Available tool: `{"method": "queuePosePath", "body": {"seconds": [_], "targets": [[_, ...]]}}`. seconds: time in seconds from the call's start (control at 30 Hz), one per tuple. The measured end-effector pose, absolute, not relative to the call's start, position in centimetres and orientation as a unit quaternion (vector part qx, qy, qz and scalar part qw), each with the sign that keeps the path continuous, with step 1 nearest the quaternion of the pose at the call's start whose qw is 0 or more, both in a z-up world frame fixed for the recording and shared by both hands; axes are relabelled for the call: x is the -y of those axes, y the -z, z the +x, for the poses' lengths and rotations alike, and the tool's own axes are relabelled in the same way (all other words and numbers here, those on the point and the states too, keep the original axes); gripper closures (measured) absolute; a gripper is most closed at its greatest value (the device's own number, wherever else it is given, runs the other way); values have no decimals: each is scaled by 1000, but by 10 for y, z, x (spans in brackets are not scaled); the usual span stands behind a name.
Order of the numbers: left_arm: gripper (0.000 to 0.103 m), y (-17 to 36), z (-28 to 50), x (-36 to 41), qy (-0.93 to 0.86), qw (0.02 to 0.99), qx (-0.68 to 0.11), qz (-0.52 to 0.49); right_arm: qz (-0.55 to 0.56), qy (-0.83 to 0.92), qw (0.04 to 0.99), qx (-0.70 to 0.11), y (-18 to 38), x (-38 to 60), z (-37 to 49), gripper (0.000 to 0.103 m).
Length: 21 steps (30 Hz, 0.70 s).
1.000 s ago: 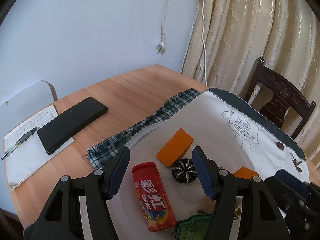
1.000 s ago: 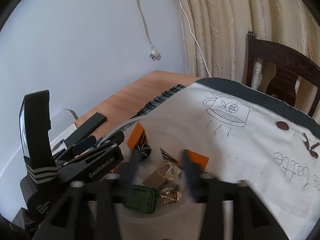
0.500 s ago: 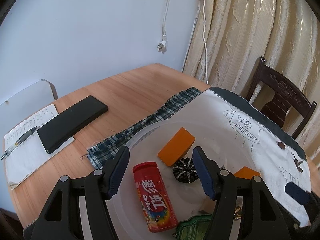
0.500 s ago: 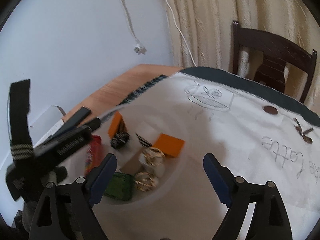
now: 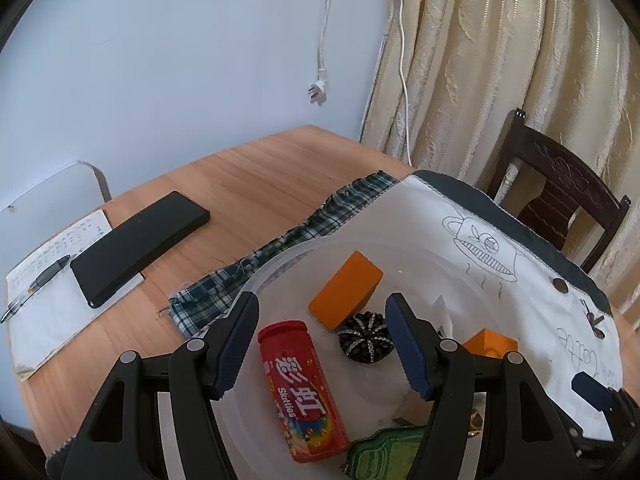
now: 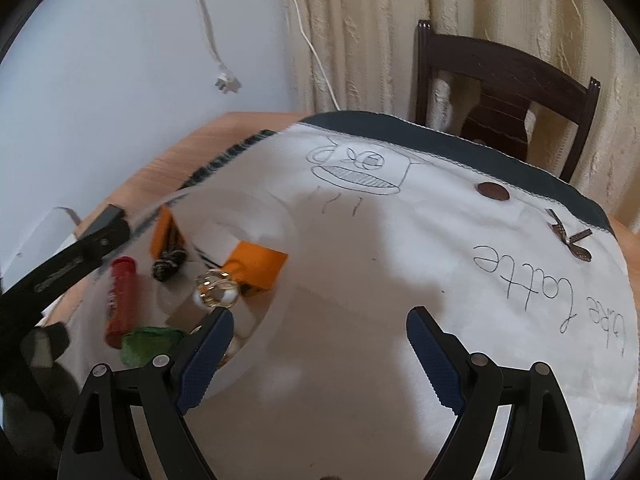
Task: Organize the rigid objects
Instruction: 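Withdraw both open tools and hold them above the bowl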
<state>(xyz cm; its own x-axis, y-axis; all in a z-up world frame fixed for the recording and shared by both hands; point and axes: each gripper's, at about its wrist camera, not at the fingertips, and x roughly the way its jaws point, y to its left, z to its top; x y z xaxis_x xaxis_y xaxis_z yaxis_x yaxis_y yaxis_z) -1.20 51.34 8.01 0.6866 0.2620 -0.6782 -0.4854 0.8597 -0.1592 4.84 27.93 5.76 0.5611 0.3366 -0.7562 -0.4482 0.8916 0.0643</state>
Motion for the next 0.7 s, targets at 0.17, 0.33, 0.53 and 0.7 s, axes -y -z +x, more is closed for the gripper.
{"method": "queuePosePath", "body": {"seconds": [0.17,0.33,0.53,0.7], "targets": [[29,-81,-13,-512,-206,904,-335,-165,-99,-212,879,-414,-51,-295,55,12],[28,-81,-14,-512,-205,904,-335,-166,-119,-229,877,-406,-49,-313,54,11],[28,-80,-13,-512,-207,903,-337,-168,-125,-256,872,-398,-49,-320,48,10],[28,-80,-13,-511,-207,903,-336,-167,-108,-237,878,-401,-51,-303,54,10]]}}
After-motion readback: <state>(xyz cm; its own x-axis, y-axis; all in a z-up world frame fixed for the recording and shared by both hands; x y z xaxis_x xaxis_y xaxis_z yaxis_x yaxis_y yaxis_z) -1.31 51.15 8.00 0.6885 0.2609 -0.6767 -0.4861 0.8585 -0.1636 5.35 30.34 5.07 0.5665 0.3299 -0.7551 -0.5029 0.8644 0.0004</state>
